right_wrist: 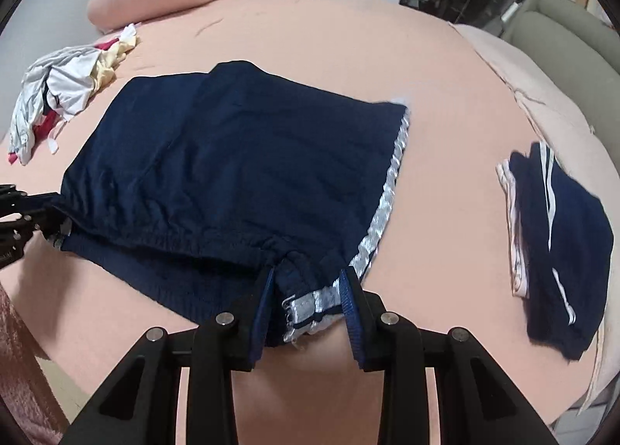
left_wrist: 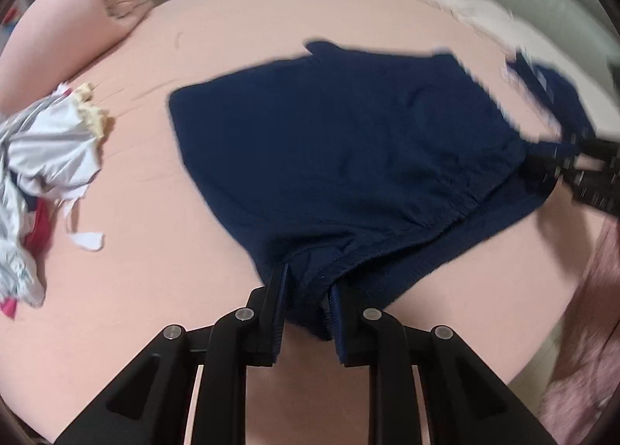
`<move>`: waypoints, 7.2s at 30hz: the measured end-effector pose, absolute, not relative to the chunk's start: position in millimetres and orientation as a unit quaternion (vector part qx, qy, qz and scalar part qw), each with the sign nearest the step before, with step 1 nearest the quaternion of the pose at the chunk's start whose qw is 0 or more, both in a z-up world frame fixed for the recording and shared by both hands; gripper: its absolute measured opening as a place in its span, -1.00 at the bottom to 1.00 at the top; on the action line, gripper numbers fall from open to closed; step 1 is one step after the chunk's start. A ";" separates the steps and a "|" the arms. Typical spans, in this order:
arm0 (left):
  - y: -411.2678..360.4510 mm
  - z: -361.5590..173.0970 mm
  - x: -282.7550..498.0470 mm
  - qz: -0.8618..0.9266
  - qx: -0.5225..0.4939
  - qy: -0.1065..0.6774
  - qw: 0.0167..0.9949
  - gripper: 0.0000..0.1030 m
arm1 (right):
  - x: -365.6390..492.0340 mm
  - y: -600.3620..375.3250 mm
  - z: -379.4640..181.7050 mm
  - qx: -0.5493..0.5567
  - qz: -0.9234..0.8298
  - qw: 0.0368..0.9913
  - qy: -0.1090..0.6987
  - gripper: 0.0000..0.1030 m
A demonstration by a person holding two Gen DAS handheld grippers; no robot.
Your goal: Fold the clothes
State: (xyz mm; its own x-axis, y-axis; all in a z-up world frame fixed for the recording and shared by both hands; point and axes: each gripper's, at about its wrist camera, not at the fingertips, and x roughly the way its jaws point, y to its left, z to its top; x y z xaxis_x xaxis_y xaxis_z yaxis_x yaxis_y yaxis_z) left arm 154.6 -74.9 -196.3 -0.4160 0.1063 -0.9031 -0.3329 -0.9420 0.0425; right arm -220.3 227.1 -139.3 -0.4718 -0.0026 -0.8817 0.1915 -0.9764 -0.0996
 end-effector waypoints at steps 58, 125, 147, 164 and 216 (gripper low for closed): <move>-217.8 -143.9 179.5 0.777 -0.603 0.080 0.163 -0.07 | -163.8 256.3 -135.4 0.608 -0.781 0.108 -0.096 -0.57; -112.0 -105.5 -79.5 0.815 -0.462 0.084 0.339 -0.39 | -286.3 365.8 -134.1 0.508 -0.844 0.058 -0.164 -0.85; -102.1 -130.2 -114.1 0.845 -0.452 0.156 0.239 -0.68 | -302.5 344.7 -131.9 0.483 -0.868 0.009 -0.112 -0.41; -235.8 -115.6 -19.9 0.805 -0.510 0.228 0.199 -0.33 | -243.8 216.4 -145.1 0.564 -0.817 0.111 -0.047 -0.32; -158.2 -85.0 26.1 0.805 -0.516 0.214 0.201 -0.26 | -185.4 219.8 -160.2 0.544 -0.830 0.042 -0.121 -0.29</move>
